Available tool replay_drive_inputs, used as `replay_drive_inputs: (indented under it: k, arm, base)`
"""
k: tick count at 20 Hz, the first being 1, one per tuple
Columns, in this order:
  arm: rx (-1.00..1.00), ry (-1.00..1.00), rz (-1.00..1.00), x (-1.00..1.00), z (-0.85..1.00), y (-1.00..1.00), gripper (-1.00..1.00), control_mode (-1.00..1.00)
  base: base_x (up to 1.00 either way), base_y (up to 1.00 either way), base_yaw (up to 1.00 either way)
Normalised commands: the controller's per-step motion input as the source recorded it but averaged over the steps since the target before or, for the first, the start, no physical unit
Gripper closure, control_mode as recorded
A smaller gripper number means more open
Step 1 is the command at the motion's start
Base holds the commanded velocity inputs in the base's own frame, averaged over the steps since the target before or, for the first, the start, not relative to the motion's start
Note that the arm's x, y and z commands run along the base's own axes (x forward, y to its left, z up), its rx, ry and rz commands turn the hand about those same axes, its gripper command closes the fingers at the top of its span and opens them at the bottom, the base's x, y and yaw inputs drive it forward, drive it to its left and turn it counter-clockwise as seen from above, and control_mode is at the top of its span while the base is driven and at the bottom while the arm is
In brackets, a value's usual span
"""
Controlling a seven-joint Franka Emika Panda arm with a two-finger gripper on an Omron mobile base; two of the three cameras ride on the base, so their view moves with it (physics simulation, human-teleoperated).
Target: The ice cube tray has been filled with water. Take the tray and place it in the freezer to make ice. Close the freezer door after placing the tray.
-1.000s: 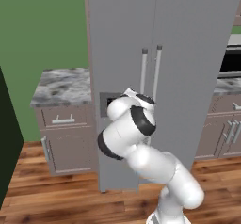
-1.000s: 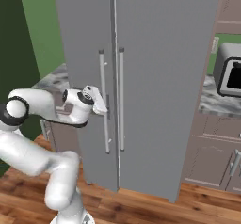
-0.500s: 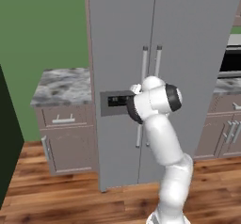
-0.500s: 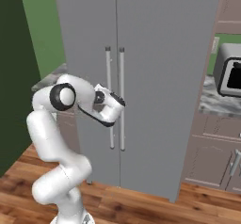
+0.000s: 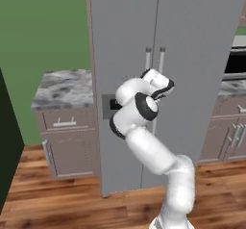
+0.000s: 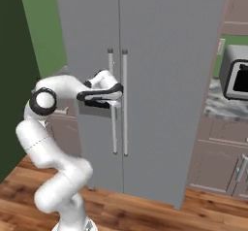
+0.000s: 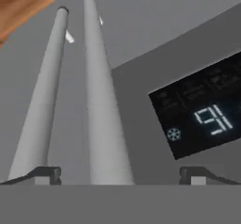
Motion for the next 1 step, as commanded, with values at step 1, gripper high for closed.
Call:
replay_drive_inputs:
  k: [1]
  arm:
    - [0.00, 0.52, 0.00, 1.00, 0.05, 0.04, -1.00, -1.00]
  base:
    - [0.00, 0.00, 0.00]
